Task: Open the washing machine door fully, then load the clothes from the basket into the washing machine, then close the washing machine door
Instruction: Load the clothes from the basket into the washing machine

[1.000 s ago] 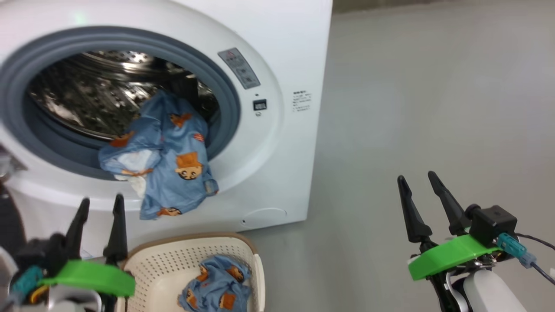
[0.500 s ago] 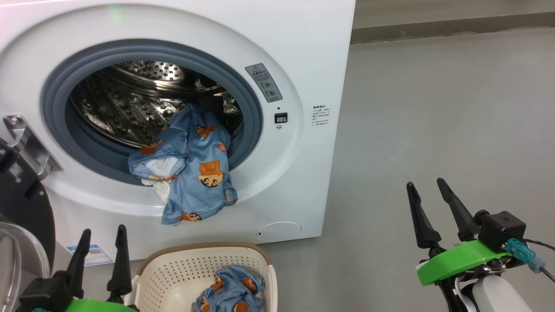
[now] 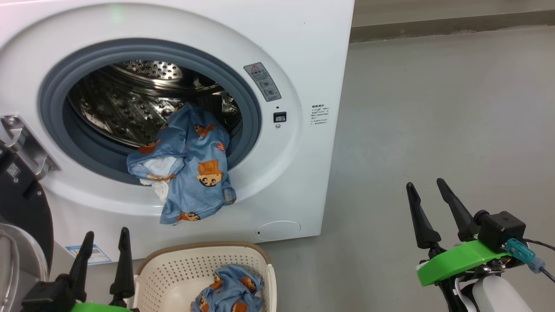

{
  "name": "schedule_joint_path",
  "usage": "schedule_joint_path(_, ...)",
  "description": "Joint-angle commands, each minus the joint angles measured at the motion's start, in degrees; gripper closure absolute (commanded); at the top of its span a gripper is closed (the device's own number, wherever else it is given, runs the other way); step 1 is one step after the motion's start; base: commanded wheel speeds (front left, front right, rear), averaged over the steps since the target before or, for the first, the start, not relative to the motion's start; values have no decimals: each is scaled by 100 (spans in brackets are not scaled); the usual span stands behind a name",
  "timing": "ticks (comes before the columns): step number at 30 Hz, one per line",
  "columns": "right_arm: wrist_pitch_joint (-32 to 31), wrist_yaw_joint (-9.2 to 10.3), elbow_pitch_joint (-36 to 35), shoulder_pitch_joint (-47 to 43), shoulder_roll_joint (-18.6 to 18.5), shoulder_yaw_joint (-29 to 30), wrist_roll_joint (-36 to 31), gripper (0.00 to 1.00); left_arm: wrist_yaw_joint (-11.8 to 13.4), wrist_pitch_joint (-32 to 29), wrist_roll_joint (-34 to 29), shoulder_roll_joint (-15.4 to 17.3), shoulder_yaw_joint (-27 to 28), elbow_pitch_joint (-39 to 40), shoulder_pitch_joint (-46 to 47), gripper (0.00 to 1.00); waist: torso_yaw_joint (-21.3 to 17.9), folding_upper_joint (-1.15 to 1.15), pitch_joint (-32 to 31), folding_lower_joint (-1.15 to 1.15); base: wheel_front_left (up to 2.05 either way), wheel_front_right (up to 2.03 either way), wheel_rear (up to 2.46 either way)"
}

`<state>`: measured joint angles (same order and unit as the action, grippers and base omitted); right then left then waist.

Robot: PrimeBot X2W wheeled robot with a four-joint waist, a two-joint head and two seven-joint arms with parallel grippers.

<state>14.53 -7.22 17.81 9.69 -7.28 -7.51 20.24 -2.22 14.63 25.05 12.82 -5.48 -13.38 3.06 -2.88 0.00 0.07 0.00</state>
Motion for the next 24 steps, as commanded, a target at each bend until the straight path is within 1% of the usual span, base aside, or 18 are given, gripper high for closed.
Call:
schedule_joint_path(1, 47, -26, -147, 38, -40, -153, 46, 0, 52, 11, 3, 79, 173, 146, 99, 0, -7, 0, 15, 0, 0, 0, 0)
schedule_joint_path(9, 47, -26, -129, 72, -48, -199, 34, 0, 60, -15, 75, 66, 146, 98, 99, 0, -62, 0, 75, 0, 0, 0, 0)
schedule_joint_path(14, 47, -26, -107, 98, -46, -252, 34, 0, -2, -225, 215, 43, 92, -118, 138, 0, -127, 0, 119, 0, 0, 0, 0)
schedule_joint_path(19, 47, -26, -137, 174, -27, -306, -1, 0, -168, -413, 392, 39, 14, -580, 440, 0, -225, 0, 320, 0, 0, 0, 0)
schedule_joint_path(24, 47, -26, -180, 266, 17, -330, -83, 0, -360, -480, 533, 73, -120, -1386, 1020, 0, -362, 0, 613, 0, 0, 0, 0)
